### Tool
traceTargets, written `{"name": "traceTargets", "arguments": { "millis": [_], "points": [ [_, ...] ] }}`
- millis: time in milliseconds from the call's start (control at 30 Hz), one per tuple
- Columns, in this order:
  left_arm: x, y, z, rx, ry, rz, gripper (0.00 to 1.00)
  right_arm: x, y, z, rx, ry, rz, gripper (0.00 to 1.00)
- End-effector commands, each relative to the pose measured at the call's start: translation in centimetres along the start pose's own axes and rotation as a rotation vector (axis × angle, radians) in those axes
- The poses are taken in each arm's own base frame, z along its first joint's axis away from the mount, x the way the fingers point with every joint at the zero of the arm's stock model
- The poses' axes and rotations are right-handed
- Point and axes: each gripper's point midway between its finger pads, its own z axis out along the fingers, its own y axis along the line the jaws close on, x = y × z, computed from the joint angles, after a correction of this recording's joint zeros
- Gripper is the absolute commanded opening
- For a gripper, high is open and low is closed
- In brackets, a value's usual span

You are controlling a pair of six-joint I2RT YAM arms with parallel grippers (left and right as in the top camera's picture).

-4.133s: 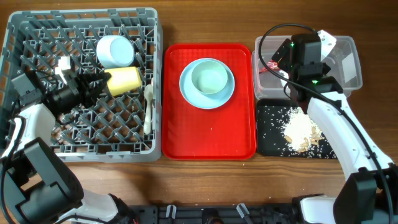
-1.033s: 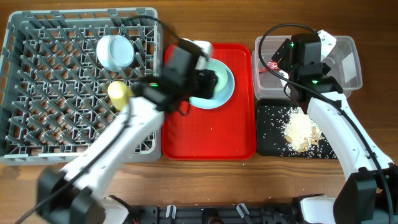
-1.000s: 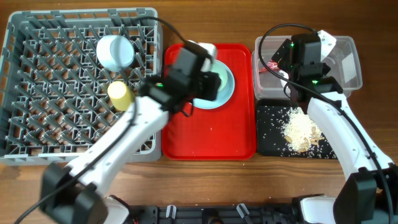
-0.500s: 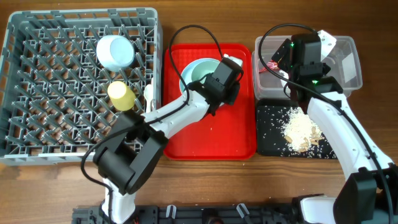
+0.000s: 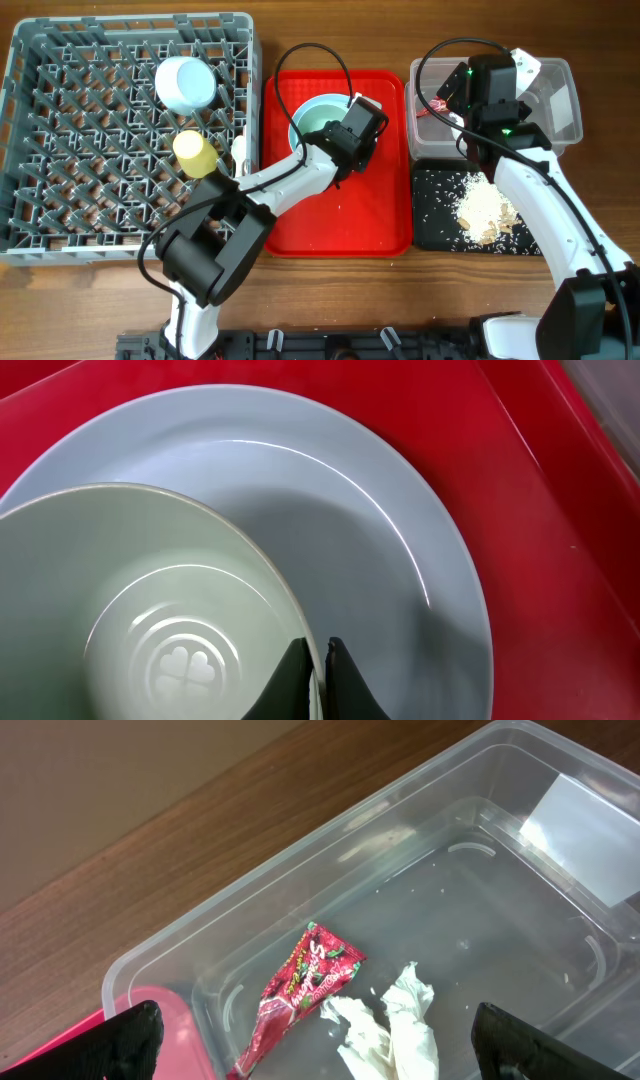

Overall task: Sort waste into correct bins and load items into the dishwasher rack
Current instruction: 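Carry the green bowl into the dish rack and set it down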

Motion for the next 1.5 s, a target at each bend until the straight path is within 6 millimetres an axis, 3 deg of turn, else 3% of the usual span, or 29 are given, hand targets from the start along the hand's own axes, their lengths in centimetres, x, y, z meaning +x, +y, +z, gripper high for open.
{"name": "traceTargets", "arguments": {
  "millis": [0,67,133,167,233,300,433,533,667,733,867,1033,1167,1467],
  "points": [
    [-3.3,0.6,-4.4,0.017,-0.094,-0.053,0.04,-1.0,-0.1,-0.5,0.003,-0.03,0.02,1.0],
    [-6.1,1.5,-10.0,0.057,-0.176,-0.141,0.04,-1.0,-0.1,-0.5,0.003,-0.03,0.02,1.0],
    [-7.8,1.6,-19.4,0.296,-0.221,-0.191,0.04,-1.0,-0.1,-0.5,0.003,-0.03,0.02,1.0],
    [-7.6,2.7,-22.5,0.356,-0.217,-0.23,0.04,-1.0,-0.1,-0.5,0.003,-0.03,0.019,1.0],
    [-4.3,8.4,-29.4,0.407,-0.186,-0.385,0.04,-1.0,-0.1,-0.5,0.003,-0.03,0.02,1.0],
    [-0.5,12.3,-31.9,0.4,-0.13,-0.527,0.04,-1.0,-0.1,-0.5,0.003,-0.03,0.019,1.0],
    [3.7,12.4,-34.7,0.711,-0.085,-0.564,0.04,-1.0,-0.1,-0.5,0.003,-0.03,0.02,1.0],
    [4.4,12.6,-33.2,0.922,-0.097,-0.661,0.04,-1.0,-0.1,-0.5,0.003,-0.03,0.019,1.0],
    [7.0,13.1,-26.4,1.06,0.061,-0.861,0.04,-1.0,-0.1,-0.5,0.003,-0.03,0.019,1.0],
    [7.0,13.5,-24.7,1.153,0.056,-0.932,0.04,-1.0,-0.1,-0.5,0.003,-0.03,0.019,1.0],
    [8.9,15.2,-21.6,1.15,0.1,-1.028,0.04,-1.0,-0.1,-0.5,0.003,-0.03,0.019,1.0],
    [12.0,17.6,-20.7,1.037,0.128,-1.086,0.04,-1.0,-0.1,-0.5,0.003,-0.03,0.02,1.0],
    [13.0,17.6,-20.4,0.998,0.171,-1.071,0.04,-1.0,-0.1,-0.5,0.003,-0.03,0.02,1.0],
    [12.4,18.7,-20.8,1.015,0.109,-1.126,0.04,-1.0,-0.1,-0.5,0.003,-0.03,0.02,1.0]
  ]
}}
